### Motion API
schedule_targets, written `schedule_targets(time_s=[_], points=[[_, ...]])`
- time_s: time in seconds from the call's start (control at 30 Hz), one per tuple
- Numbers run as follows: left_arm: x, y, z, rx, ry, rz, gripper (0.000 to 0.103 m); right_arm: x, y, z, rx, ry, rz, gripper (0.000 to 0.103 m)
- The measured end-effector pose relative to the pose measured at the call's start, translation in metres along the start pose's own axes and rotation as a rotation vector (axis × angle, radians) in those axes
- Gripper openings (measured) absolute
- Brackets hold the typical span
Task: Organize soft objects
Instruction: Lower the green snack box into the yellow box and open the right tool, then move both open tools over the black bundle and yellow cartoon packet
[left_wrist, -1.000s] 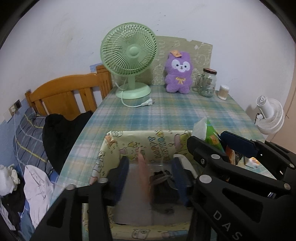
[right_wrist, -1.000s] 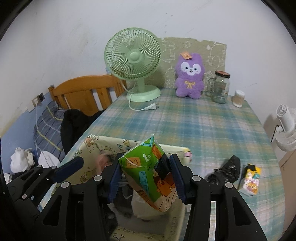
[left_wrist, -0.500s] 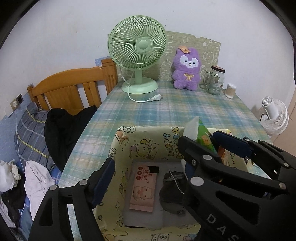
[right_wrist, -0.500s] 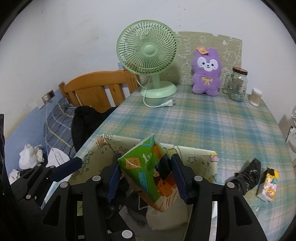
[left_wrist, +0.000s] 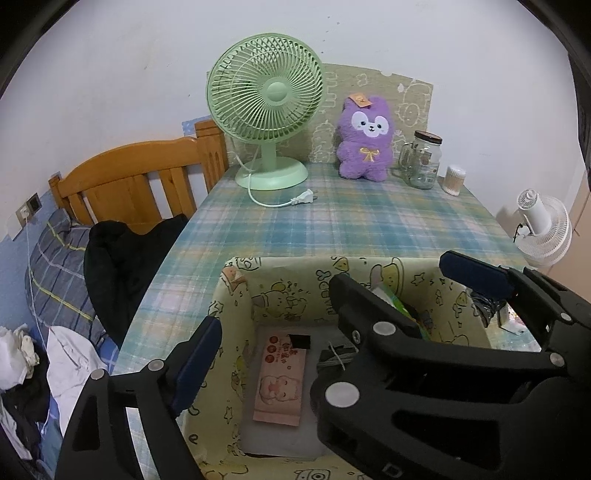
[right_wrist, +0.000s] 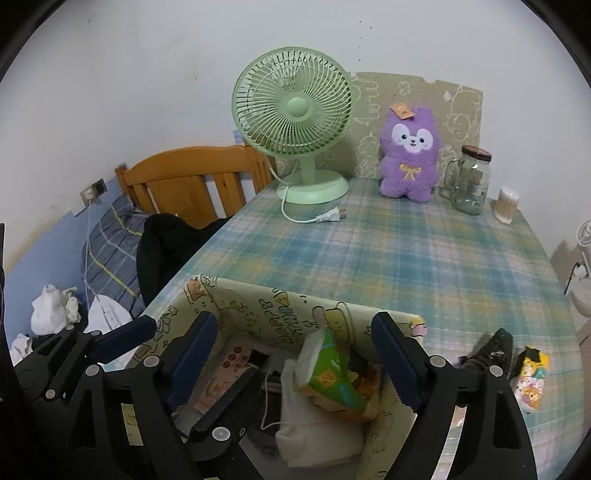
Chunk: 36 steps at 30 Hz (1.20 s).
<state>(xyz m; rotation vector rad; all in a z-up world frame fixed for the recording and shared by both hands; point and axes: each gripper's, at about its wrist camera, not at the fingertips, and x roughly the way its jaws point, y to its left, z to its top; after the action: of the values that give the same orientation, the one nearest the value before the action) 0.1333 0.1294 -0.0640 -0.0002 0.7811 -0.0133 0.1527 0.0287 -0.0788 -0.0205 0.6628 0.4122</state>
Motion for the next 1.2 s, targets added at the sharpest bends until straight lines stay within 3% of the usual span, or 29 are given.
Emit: schedule_targets(time_s=[0.57,1.2], points=[[-0.027,-0.027,0.001,0.022,-0.047,-0.003,0.101,-0.043,-0.019,-0.004,0.012,-0.062,-0.074,0.090],[-0.065,-0.065,0.006,0.060,-0.131,-0.027,0.103,-0.101,-0.043,-0.010,0.055,-0.166,-0.108,0.101]])
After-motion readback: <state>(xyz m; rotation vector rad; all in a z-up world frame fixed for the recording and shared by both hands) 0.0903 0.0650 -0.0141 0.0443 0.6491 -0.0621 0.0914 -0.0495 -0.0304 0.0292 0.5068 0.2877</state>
